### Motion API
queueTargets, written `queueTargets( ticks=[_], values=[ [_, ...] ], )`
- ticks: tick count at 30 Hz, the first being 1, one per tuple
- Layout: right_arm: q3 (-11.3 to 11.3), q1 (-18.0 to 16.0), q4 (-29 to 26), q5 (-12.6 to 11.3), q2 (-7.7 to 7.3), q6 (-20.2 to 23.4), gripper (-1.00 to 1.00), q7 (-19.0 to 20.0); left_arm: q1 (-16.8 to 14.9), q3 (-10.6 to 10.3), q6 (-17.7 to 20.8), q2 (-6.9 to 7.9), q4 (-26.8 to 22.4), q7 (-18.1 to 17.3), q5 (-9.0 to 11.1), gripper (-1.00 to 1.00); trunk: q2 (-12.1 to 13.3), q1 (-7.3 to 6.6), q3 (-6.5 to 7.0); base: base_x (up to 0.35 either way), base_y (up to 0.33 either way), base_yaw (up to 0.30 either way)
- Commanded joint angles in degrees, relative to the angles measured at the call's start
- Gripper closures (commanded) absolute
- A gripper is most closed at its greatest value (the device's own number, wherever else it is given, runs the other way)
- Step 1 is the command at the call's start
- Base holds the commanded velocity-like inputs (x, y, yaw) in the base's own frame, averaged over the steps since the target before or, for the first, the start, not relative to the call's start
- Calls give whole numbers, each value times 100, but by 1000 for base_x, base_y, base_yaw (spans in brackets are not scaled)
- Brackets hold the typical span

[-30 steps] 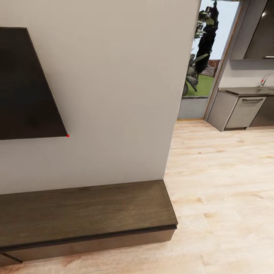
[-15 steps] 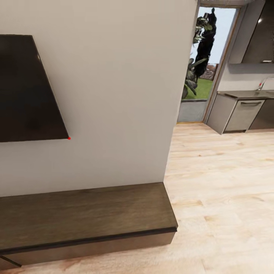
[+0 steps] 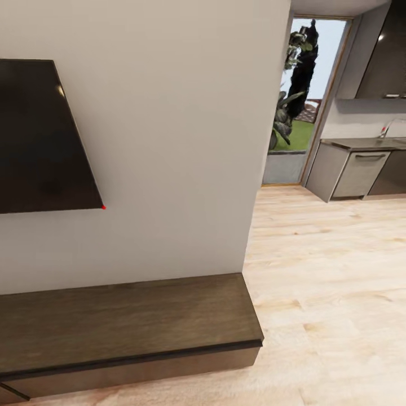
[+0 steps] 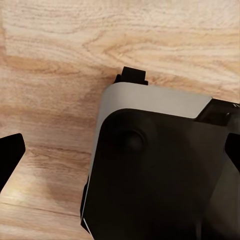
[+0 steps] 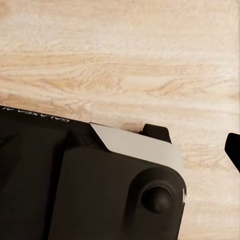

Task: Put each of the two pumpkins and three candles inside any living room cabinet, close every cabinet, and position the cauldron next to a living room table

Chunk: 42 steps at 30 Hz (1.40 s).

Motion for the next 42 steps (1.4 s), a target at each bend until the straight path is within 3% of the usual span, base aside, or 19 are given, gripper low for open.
queueTargets(
  ticks=[1,22,30,42],
  values=[
    [1,0,0,3,1,-1,-100,-1,0,0,0,0,0,0,0,-100,0,0,1,0,0,0],
    [12,0,14,45,38,-6,-100,-7,0,0,0,0,-1,0,0,-100,0,0,-76,0,0,61],
    [16,0,6,41,-96,-6,-100,-15,0,0,0,0,0,0,0,-100,0,0,-78,0,0,10],
    [15,0,3,40,-116,-6,-100,-15,0,0,0,0,0,0,0,-100,0,0,-78,0,0,0]
  ],
)
